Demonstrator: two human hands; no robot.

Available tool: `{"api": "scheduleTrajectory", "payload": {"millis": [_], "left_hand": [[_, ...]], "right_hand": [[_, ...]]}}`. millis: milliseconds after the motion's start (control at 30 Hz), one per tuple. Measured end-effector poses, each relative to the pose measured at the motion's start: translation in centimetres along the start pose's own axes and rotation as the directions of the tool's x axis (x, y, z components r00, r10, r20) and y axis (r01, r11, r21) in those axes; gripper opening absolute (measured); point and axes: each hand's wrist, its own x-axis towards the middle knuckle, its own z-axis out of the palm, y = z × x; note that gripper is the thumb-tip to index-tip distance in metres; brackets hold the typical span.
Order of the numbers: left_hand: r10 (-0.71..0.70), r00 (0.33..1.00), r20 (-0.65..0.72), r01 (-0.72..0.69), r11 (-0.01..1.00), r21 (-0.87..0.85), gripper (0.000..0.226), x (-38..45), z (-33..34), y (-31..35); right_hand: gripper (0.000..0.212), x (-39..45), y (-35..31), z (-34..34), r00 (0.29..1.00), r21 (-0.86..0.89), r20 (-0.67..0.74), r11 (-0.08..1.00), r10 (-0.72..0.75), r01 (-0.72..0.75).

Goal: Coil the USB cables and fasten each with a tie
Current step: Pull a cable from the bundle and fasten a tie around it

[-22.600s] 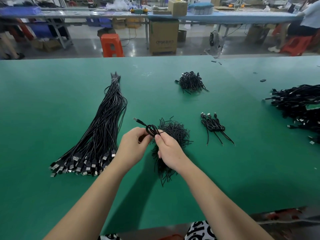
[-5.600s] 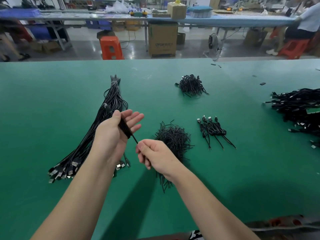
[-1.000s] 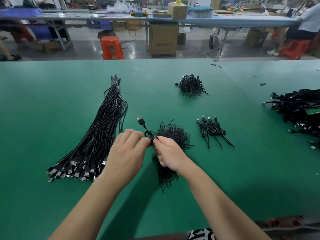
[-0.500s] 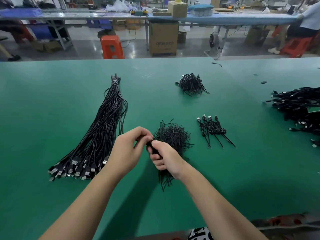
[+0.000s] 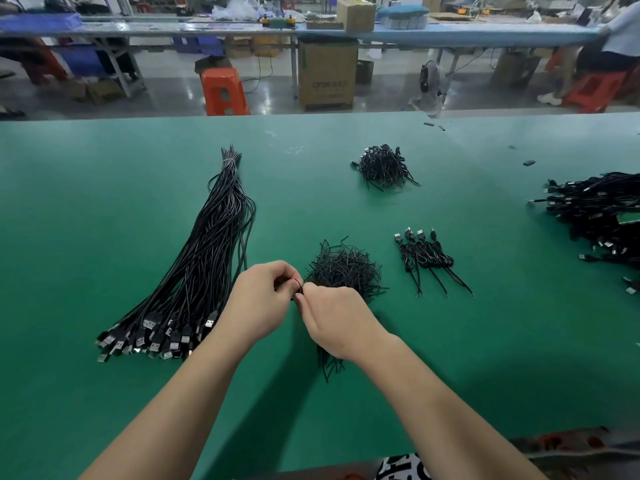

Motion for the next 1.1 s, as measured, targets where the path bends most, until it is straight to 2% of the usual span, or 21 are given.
{"api": "scheduleTrajectory", "payload": {"millis": [133, 267, 333, 433, 500, 567, 667, 800, 967, 1100], "left_hand": [[-0.020, 0.999, 0.043, 0.020, 1.000, 0.012, 0.024, 0.2, -0.2, -0.1], [-0.026, 0.995, 0.095, 0.028, 0.999, -0.019, 0.017, 0.6, -0.8, 0.0], [-0.029, 0.999, 0.030, 0.030, 0.999, -0.023, 0.010, 0.7, -0.9, 0.0], [-0.003, 0.990, -0.143, 0.010, 0.999, 0.050, 0.016, 0.7, -1.0, -0.1], [0.021, 0.986, -0.167, -0.014, 0.999, 0.040, 0.027, 0.4, -0.9, 0.1], [0.045, 0.988, -0.145, -0.042, 0.999, 0.026, 0.031, 0.1, -0.9, 0.4], [0.080, 0.993, -0.090, -0.072, 0.994, 0.083, 0.017, -0.2, -0.9, 0.8], [0.049, 0.997, -0.053, -0.041, 0.989, 0.143, 0.013, -0.3, -1.2, 1.0], [-0.009, 0.999, -0.036, 0.015, 0.982, 0.189, 0.017, -0.2, -1.0, 1.4], [-0.012, 0.999, -0.043, 0.020, 0.979, 0.202, 0.015, 0.0, -0.9, 1.3]], "right_hand": [[0.035, 0.0, 0.3, 0.6, 0.999, -0.058, -0.021, 0.997, -0.050, 0.049], [0.034, 0.1, 0.4, 0.8, 0.997, 0.004, -0.036, 0.998, -0.066, 0.066], [0.032, 0.1, 0.4, 0.9, 0.997, 0.031, -0.054, 0.998, -0.048, 0.050], [0.027, 0.2, 0.2, 0.8, 0.994, 0.065, -0.108, 0.998, -0.008, 0.015], [0.028, 0.4, 0.2, 0.8, 0.990, 0.037, -0.141, 0.999, 0.020, -0.015], [0.030, 0.7, 0.2, 0.9, 0.985, -0.015, -0.165, 0.999, 0.040, -0.043], [0.032, 0.9, -0.1, 0.9, 0.987, -0.053, -0.157, 0.997, 0.038, -0.047], [0.022, 0.9, -0.6, 0.2, 0.971, -0.109, -0.234, 0.991, 0.050, -0.077], [0.018, 0.9, -0.8, 0.2, 0.985, -0.260, -0.167, 0.961, 0.049, -0.092], [0.029, 0.9, -0.8, 0.1, 0.981, -0.211, -0.187, 0.973, 0.052, -0.092]]}}
